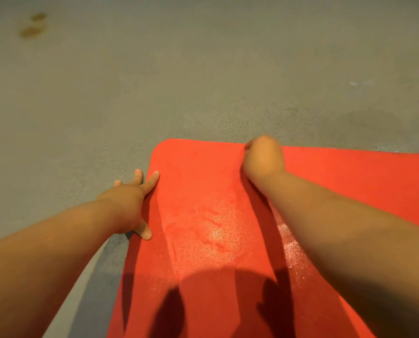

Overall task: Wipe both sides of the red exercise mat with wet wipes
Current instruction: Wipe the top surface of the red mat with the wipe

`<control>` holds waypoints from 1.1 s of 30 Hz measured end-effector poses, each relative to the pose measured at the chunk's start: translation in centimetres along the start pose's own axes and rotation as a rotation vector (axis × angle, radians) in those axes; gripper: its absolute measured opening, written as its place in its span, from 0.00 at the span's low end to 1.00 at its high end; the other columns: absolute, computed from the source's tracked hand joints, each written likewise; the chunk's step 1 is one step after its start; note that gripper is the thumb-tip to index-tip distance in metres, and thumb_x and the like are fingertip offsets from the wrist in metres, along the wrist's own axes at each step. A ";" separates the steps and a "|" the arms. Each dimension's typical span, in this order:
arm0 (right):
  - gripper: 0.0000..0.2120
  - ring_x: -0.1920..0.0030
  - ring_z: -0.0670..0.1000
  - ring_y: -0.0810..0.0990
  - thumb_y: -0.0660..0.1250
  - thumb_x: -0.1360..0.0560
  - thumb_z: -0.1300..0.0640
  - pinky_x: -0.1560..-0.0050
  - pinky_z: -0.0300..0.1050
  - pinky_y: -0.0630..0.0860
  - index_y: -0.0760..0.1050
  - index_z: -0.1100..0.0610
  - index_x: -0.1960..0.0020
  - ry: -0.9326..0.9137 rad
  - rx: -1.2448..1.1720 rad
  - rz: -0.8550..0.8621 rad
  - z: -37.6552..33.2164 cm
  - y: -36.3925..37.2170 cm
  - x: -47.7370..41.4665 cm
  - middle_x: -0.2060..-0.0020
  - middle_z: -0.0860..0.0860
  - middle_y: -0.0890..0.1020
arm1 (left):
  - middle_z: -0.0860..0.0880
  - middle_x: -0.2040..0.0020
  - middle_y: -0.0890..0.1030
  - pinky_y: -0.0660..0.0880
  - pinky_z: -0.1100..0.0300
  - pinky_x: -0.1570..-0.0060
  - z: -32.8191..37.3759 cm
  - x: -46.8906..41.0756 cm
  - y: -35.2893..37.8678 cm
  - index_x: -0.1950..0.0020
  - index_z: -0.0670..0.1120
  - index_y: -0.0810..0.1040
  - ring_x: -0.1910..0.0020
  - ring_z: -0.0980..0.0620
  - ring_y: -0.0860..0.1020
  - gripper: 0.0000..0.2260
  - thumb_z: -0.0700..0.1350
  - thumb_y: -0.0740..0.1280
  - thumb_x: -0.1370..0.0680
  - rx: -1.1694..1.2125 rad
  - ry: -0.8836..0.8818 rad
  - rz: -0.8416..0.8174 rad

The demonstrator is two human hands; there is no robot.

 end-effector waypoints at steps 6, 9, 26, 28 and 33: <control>0.09 0.49 0.60 0.79 0.61 0.26 0.65 0.54 0.45 0.72 0.80 0.62 0.52 -0.317 0.035 -0.129 -6.7 2.3 2.1 0.52 0.61 0.81 | 0.38 0.25 0.31 0.62 0.43 0.30 -0.6 0.1 0.1 0.26 0.58 0.29 0.25 0.33 0.54 0.69 0.53 0.83 0.44 0.057 -0.069 0.082; 0.09 0.51 0.62 0.80 0.63 0.24 0.62 0.56 0.47 0.73 0.81 0.65 0.51 -0.040 0.041 -0.044 -0.3 -0.6 -0.4 0.53 0.64 0.82 | 0.32 0.24 0.42 0.62 0.42 0.30 -1.7 0.4 1.0 0.23 0.52 0.33 0.27 0.30 0.58 0.68 0.63 0.80 0.46 0.056 -0.197 0.060; 0.11 0.48 0.61 0.80 0.64 0.24 0.59 0.49 0.48 0.76 0.82 0.61 0.47 -0.216 -0.032 -0.088 -13.0 4.5 -2.2 0.51 0.61 0.83 | 0.32 0.24 0.45 0.68 0.43 0.34 -2.2 0.3 1.1 0.22 0.52 0.36 0.30 0.29 0.63 0.64 0.65 0.78 0.43 -0.014 -0.155 0.001; 0.11 0.47 0.60 0.80 0.62 0.24 0.61 0.46 0.49 0.76 0.81 0.61 0.46 -0.244 -0.060 -0.093 -14.5 5.3 -2.3 0.50 0.60 0.82 | 0.31 0.24 0.46 0.67 0.43 0.34 -2.0 0.4 0.9 0.22 0.51 0.36 0.30 0.29 0.63 0.64 0.64 0.78 0.43 -0.015 -0.151 0.002; 0.10 0.51 0.60 0.79 0.64 0.27 0.59 0.49 0.49 0.75 0.83 0.59 0.51 -0.669 -0.115 -0.207 -16.0 5.8 2.9 0.54 0.58 0.83 | 0.27 0.26 0.46 0.65 0.40 0.32 -1.8 0.2 0.8 0.23 0.49 0.35 0.29 0.30 0.61 0.65 0.63 0.78 0.42 -0.016 -0.142 -0.021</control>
Point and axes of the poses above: each hand's wrist, its own x-axis away from the middle knuckle, its own y-axis out of the palm, z = x × y, the point moved 3 cm from there along -x, towards the middle knuckle
